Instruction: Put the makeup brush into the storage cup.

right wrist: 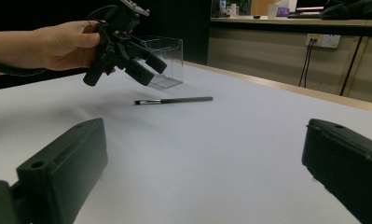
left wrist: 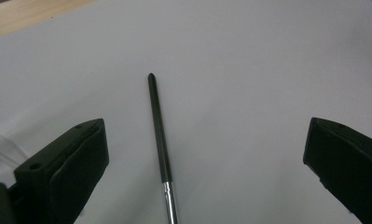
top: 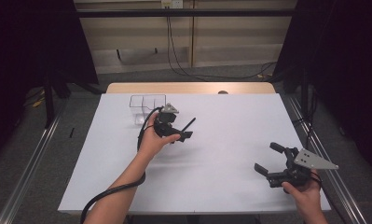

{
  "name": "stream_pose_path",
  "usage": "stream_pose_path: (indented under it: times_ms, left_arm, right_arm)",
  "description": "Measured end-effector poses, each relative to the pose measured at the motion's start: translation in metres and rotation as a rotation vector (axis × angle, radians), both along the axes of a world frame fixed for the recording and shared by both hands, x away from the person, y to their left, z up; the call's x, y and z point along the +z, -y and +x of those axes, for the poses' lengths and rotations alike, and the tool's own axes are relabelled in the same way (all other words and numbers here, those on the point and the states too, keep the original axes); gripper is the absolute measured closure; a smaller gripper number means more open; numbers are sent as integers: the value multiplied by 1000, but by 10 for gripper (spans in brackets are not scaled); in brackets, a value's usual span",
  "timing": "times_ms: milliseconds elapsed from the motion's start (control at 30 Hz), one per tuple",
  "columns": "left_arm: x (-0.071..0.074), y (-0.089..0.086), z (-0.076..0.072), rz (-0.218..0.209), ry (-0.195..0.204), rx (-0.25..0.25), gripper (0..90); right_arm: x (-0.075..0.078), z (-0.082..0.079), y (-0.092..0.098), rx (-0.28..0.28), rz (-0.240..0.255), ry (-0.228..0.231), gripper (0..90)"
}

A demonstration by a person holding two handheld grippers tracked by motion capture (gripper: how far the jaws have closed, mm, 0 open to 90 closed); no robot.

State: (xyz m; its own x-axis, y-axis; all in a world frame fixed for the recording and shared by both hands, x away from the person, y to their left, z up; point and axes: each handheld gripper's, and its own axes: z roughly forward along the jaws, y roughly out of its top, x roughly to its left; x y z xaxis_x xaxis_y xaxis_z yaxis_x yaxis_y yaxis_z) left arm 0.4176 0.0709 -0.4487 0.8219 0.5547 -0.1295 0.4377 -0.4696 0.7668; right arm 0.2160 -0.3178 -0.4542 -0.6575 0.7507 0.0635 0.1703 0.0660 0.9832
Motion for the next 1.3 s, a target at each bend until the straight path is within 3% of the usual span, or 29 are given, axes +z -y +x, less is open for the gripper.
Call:
stream_pose_path:
  times_ms: [233,467,733,967,1200,1300]
  left_arm:
    - [0,3,3,61,-37,-6,0]
    - [-1,7,7,101,-123,13,0]
    - [-1,7,10,151,-140,20,0]
    - [-1,9,12,168,-167,25,21]
    - [0,9,13,207,-153,28,121]
    - [1,8,13,212,-154,32,211]
  right_arm:
    - [0,0,0,2,0,0,0]
    - [0,1,0,1,0,-1,0]
    - [-1,1,0,2,0,0,0]
    - [-1,1,0,3,0,0,0]
    - [-1,1,0,2,1,-1,0]
    - [0,1,1,-1,2,1,0]
